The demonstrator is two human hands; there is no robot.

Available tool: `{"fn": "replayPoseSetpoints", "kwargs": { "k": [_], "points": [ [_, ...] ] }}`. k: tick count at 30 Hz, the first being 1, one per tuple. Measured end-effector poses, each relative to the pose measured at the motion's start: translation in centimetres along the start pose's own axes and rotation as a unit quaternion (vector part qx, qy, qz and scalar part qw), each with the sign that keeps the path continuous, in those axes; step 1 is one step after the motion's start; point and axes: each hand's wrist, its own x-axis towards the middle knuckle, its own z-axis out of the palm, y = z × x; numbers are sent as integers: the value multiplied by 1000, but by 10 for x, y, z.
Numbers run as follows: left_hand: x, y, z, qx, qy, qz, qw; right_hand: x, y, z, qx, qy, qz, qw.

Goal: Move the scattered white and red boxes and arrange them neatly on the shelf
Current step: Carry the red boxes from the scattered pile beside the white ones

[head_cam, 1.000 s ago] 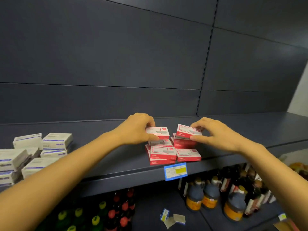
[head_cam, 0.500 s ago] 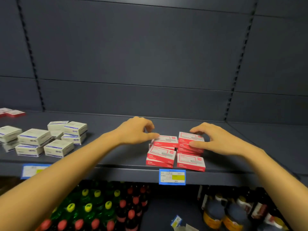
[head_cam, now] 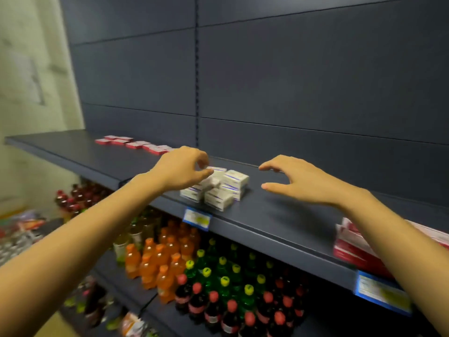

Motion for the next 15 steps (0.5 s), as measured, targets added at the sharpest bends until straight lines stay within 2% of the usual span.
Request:
{"fn": "replayPoseSetpoints", "kwargs": {
  "k": [9,15],
  "points": [
    [-67,-143,-31,38,-14,-125,991,108,-108,59,-4,-23,-78,997],
    [-91,-240,-47,59,-25,-128,990,179,-182,95,-12,-35,-74,997]
  ]
}}
